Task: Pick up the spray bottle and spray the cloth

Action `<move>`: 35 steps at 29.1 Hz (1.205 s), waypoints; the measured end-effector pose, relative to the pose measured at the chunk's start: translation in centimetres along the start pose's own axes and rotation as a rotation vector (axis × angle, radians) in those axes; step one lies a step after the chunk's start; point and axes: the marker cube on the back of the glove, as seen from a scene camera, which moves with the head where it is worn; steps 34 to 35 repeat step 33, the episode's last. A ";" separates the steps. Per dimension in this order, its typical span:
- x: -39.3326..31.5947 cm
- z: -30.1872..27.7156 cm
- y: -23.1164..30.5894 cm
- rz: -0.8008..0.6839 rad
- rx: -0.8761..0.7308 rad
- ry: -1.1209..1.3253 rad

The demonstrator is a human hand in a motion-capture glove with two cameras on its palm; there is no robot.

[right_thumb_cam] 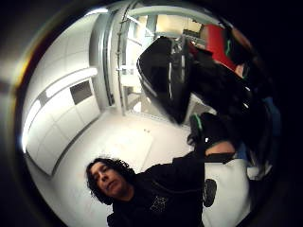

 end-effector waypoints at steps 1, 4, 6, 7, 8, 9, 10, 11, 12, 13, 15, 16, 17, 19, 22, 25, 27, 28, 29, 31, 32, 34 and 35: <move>0.0 -0.8 0.7 -0.008 -0.004 0.056; -0.1 -3.1 2.7 -0.035 -0.016 0.242; -0.4 -4.5 4.0 -0.052 -0.038 0.359; -0.7 -5.1 4.6 -0.060 -0.054 0.403; -0.9 -5.7 5.1 -0.066 -0.071 0.440; -1.2 -6.3 5.6 -0.073 -0.090 0.474; -1.5 -7.0 5.9 -0.080 -0.108 0.511; -1.8 -7.9 6.1 -0.085 -0.122 0.551; -2.1 -8.8 6.1 -0.088 -0.129 0.589; -2.5 -9.6 6.1 -0.085 -0.130 0.623; -3.4 -10.7 7.1 -0.063 -0.143 0.673; -3.9 -11.1 8.3 -0.043 -0.157 0.697; -4.4 -11.6 9.3 -0.019 -0.166 0.725; -5.3 -12.6 10.8 0.026 -0.165 0.794; -6.4 -13.8 12.0 0.066 -0.146 0.892; -7.2 -14.5 12.9 0.085 -0.150 0.944; -7.4 -14.6 13.3 0.093 -0.161 0.958; -7.5 -14.7 13.4 0.097 -0.169 0.965; -7.6 -14.7 13.6 0.103 -0.177 0.972; -7.8 -14.7 13.8 0.113 -0.192 0.986; -7.9 -14.8 13.9 0.117 -0.197 0.990; -7.9 -14.8 13.9 0.119 -0.200 0.992; -7.9 -14.8 13.9 0.119 -0.200 0.992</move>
